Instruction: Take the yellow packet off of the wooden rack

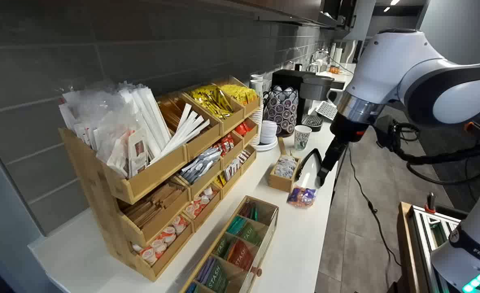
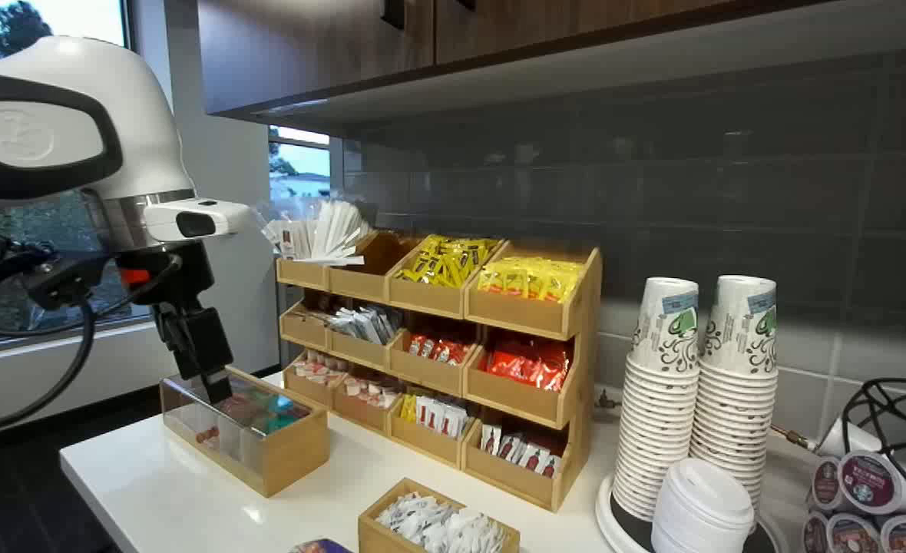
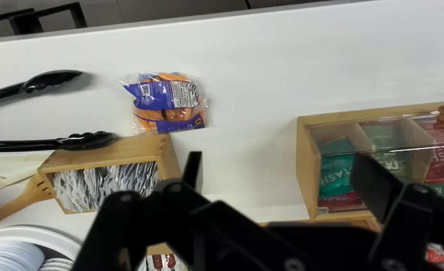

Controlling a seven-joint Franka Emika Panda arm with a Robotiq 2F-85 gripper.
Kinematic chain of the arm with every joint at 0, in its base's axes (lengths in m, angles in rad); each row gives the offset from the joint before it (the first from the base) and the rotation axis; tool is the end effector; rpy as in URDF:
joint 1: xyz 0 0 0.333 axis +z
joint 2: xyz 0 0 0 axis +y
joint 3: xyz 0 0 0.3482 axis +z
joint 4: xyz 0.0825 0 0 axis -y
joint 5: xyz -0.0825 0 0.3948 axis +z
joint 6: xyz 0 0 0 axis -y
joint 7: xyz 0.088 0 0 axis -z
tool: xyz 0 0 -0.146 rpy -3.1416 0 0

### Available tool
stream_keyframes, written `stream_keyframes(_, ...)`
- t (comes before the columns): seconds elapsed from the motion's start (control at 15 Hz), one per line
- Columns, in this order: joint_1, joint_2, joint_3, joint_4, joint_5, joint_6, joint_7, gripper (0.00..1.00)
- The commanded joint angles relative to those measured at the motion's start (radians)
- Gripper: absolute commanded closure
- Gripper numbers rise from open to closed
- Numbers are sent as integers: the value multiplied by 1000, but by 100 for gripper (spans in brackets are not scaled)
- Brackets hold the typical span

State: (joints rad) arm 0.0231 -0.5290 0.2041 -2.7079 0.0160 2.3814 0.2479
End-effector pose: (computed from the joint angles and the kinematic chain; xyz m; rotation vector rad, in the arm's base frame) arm 0.3739 0.0822 0.3883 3.0791 -0.0748 0.3229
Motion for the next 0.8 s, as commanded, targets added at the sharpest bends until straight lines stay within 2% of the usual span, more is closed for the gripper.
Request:
stream_keyframes(0.0, 13, 1, -14, 1, -10, -3, 7, 0)
stream_keyframes(0.67, 13, 1, -14, 1, -10, -3, 7, 0)
stream_keyframes(0.73, -1, 14, -8, 9, -20, 26, 26, 0)
